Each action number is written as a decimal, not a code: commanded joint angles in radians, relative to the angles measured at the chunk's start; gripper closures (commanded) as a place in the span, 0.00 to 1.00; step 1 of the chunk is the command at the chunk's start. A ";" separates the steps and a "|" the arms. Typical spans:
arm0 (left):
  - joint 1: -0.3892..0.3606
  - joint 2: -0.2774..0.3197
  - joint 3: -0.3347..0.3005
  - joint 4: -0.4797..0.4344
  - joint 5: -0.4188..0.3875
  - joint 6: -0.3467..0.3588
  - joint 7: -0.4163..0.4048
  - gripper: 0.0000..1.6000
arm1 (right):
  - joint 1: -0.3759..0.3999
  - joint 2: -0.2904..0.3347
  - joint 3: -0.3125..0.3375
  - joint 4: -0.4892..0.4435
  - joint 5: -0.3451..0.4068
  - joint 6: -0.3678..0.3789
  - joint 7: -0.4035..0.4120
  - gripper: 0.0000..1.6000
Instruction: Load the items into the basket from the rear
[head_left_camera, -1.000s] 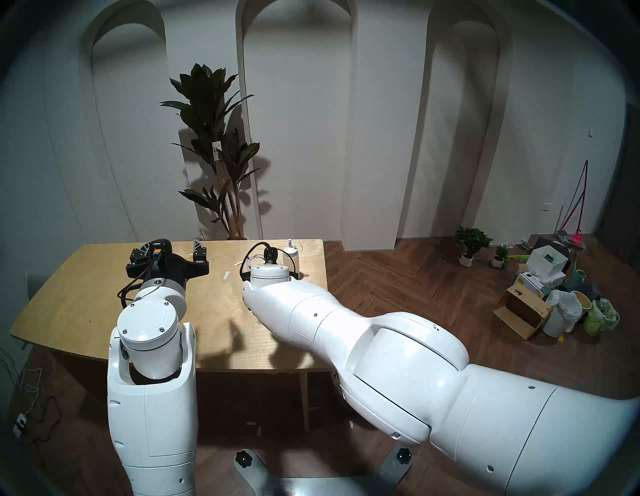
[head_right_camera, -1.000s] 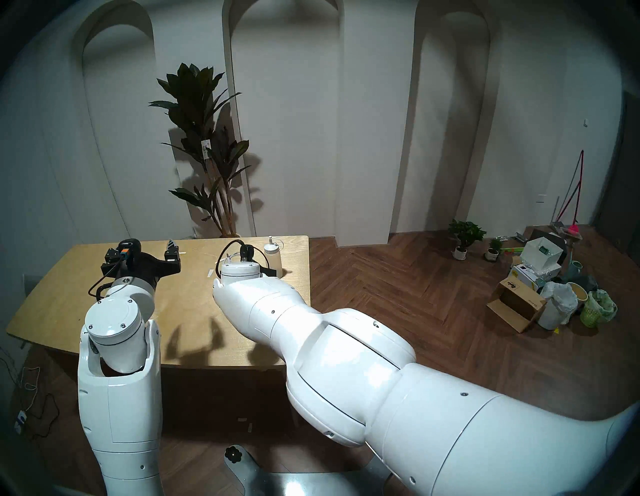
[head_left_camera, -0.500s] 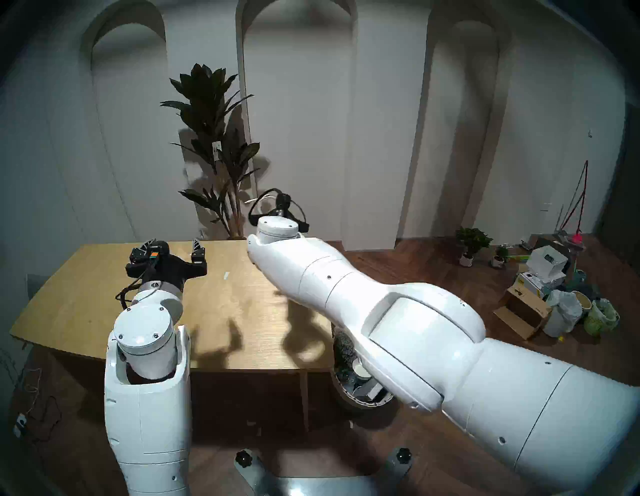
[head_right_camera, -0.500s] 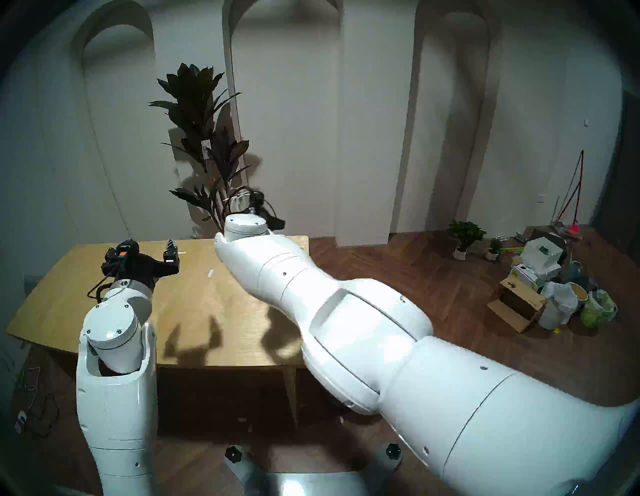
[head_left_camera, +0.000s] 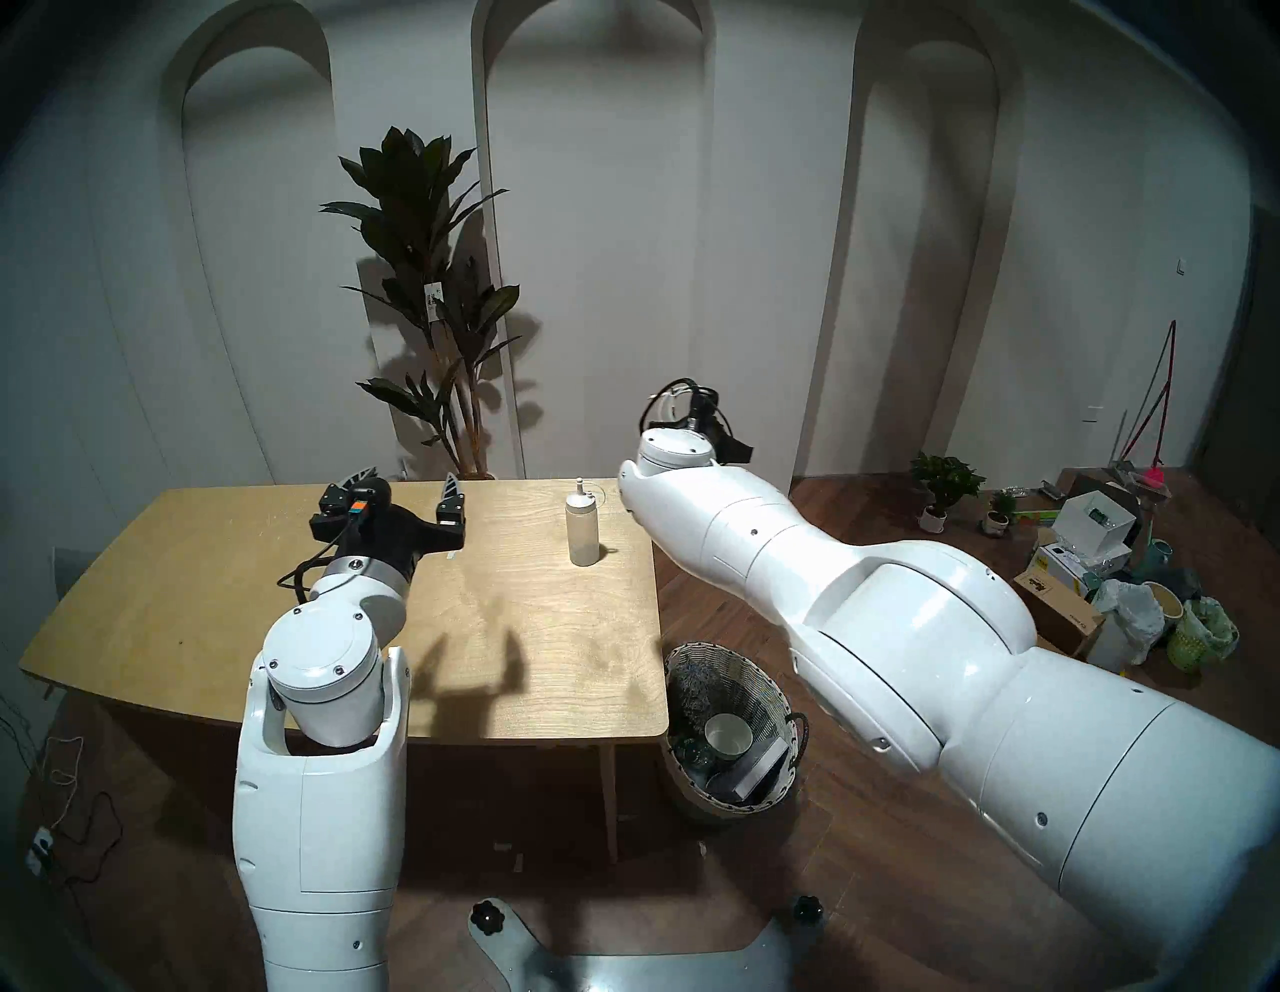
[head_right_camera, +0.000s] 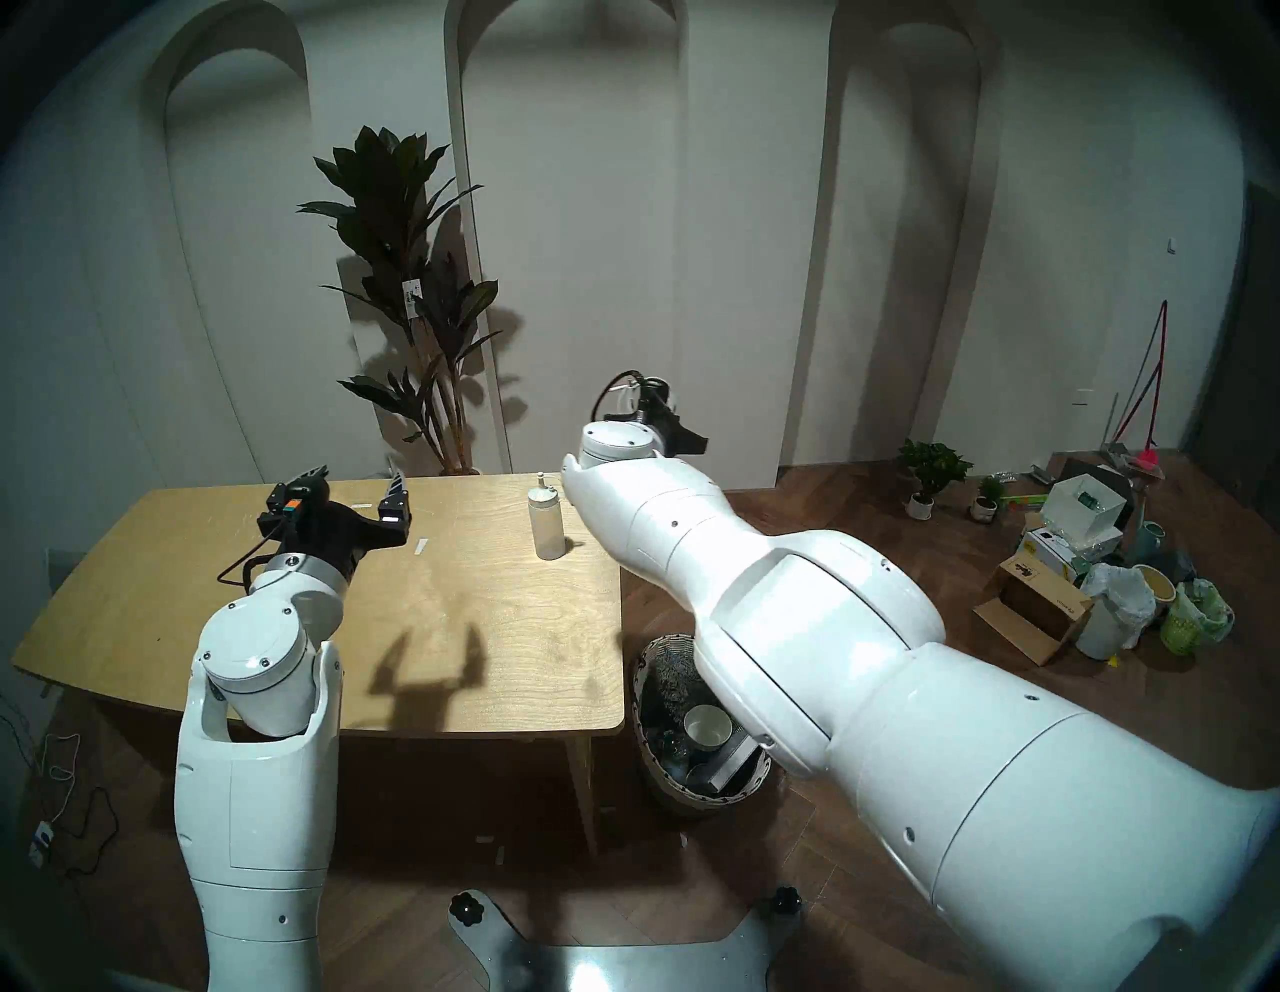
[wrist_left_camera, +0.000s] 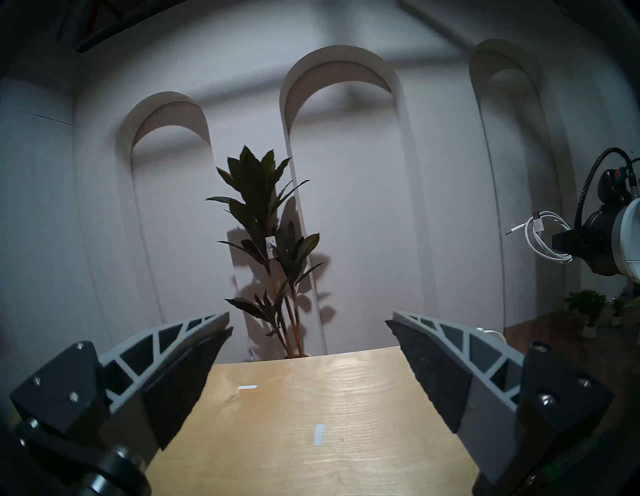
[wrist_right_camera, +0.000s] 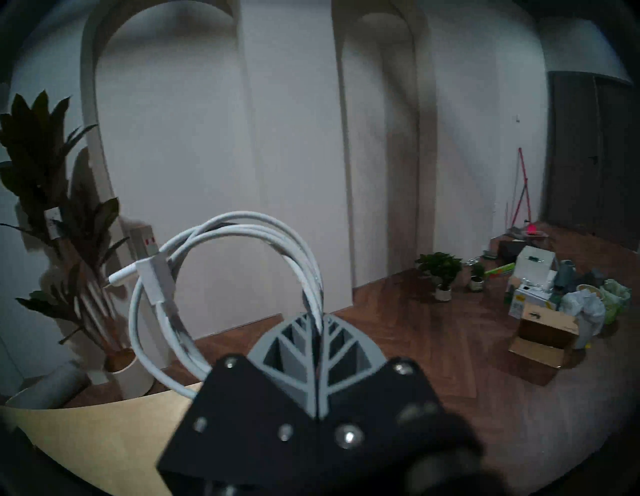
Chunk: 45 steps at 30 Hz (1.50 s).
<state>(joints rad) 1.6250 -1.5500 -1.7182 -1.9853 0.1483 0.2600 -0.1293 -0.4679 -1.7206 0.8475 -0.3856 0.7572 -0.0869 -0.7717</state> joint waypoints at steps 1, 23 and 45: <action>-0.076 0.008 0.064 0.034 -0.011 -0.043 -0.038 0.00 | -0.058 0.099 -0.007 -0.014 -0.017 -0.021 0.000 1.00; -0.224 0.018 0.144 0.248 -0.038 -0.153 -0.078 0.00 | -0.274 0.271 0.023 -0.176 0.078 -0.064 0.353 1.00; -0.235 0.014 0.162 0.313 -0.040 -0.258 -0.042 0.00 | -0.285 0.287 -0.015 -0.067 0.117 -0.053 0.574 1.00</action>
<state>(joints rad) 1.4046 -1.5366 -1.5523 -1.6458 0.1034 0.0284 -0.1809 -0.8035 -1.4005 0.8330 -0.5315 0.8815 -0.1022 -0.2210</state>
